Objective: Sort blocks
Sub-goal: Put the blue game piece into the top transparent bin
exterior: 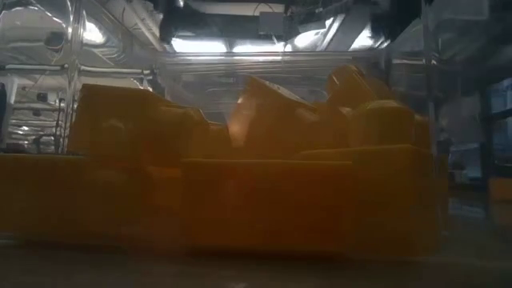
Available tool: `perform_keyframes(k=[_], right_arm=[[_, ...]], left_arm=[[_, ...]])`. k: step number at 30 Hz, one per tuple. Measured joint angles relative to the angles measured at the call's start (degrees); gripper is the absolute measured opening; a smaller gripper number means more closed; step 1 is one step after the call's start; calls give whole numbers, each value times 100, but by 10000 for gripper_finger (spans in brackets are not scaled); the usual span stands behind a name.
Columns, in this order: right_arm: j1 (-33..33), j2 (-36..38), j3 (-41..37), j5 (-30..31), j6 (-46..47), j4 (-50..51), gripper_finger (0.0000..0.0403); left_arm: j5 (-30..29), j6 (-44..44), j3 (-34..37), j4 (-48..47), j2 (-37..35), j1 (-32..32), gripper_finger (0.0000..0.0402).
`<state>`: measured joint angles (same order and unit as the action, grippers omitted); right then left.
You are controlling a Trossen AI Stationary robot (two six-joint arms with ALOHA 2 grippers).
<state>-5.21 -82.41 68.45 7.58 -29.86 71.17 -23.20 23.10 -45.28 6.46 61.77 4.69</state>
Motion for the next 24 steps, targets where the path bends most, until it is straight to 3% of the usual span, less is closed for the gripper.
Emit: perform_keyframes(k=[4, 10, 17, 24], right_arm=[[0, 5, 862, 500, -82, 48, 176], [0, 11, 1908, 1102, -187, -294, 176], [431, -92, 2100, 1270, -811, -2336, 177], [1104, -838, 2098, 1233, -1215, -3957, 177]], left_arm=[[763, -230, -2, -140, -356, 245, 239], [1534, 347, -2, -921, -809, 859, 239], [1714, 928, -2, -1846, -933, 1670, 239], [2291, 1822, -2, -2926, -933, 2302, 239]])
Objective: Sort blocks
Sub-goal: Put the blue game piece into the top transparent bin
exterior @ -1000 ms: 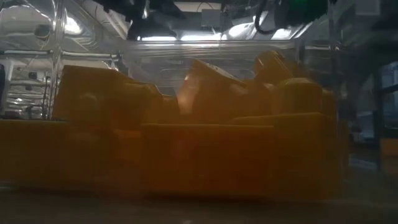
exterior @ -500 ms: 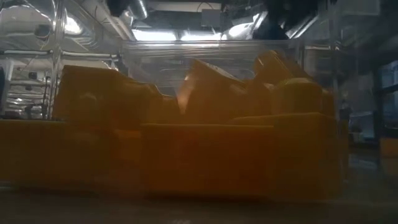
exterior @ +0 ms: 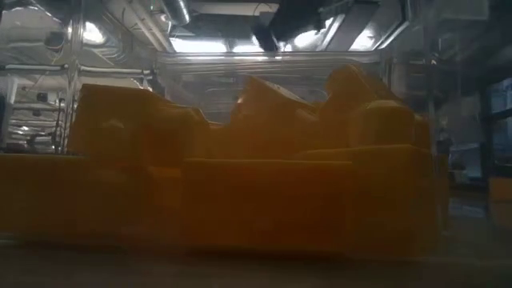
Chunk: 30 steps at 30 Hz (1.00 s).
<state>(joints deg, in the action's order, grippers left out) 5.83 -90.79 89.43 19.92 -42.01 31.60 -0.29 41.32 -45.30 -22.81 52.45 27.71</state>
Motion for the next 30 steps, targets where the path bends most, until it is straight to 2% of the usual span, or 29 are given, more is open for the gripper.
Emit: perform_keyframes(k=[7, 15, 24, 30], right_arm=[[373, -687, -7, 1, -21, -292, 177], [672, -1033, -7, -2, 697, -267, 185], [736, -1042, -7, 75, 1195, -280, 276], [732, -1042, -7, 10, 1179, -276, 309]], left_arm=[[442, 594, 0, -843, 17, 677, 239], [481, 770, 0, -1373, 17, 1187, 239], [374, 1213, 0, -1391, 65, 1451, 239], [240, 1708, 0, -913, 647, 1675, 239]])
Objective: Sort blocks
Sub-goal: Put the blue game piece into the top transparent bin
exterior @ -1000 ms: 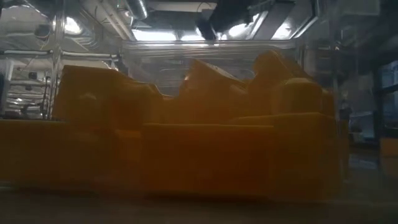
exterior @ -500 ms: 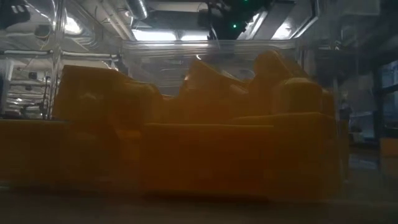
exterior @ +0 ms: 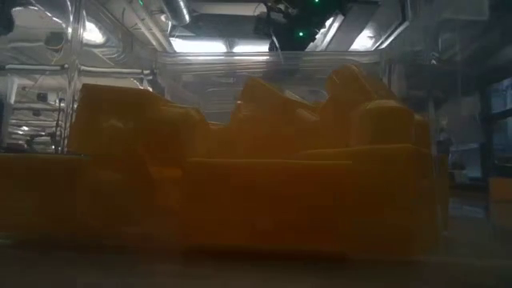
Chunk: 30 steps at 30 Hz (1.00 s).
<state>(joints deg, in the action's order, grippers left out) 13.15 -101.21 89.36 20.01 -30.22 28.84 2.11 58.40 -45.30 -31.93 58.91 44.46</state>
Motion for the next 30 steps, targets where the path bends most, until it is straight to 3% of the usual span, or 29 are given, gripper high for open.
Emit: perform_keyframes(k=[11, 21, 25, 30], right_arm=[[0, 2, 0, -14, -13, 2, 314], [0, 4, 0, -418, -81, 4, 314], [0, 7, 0, -485, -369, 4, 314], [0, 8, 0, -477, -577, 3, 314]], left_arm=[[1, 878, -2, 1832, 1525, 454, 239], [-111, 3652, 0, 1036, 2365, 444, 239], [-172, 4060, -33, 1132, 2539, 415, 239], [-234, 3853, -296, 1163, 2851, 330, 239]])
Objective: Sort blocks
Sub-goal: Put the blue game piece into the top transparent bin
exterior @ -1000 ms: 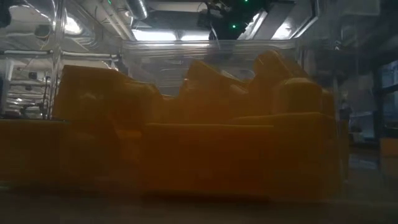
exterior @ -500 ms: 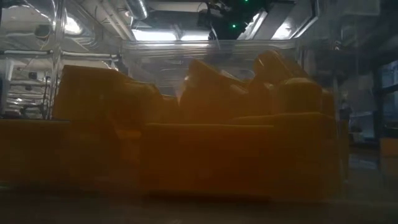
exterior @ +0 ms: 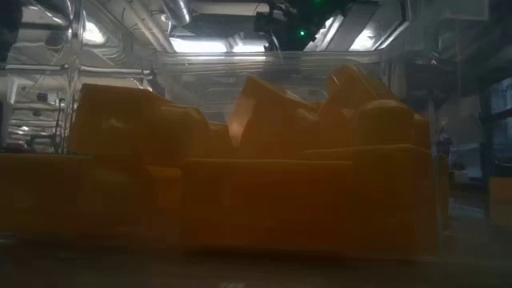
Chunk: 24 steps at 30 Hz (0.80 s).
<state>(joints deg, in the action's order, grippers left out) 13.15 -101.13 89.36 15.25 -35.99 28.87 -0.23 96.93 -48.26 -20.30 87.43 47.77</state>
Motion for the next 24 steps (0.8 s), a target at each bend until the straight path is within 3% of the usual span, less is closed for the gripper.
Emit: perform_keyframes(k=[24], right_arm=[[0, 3, 0, 12, -76, -7, 314]], left_arm=[[15, -591, -296, -288, 917, -170, 236]])
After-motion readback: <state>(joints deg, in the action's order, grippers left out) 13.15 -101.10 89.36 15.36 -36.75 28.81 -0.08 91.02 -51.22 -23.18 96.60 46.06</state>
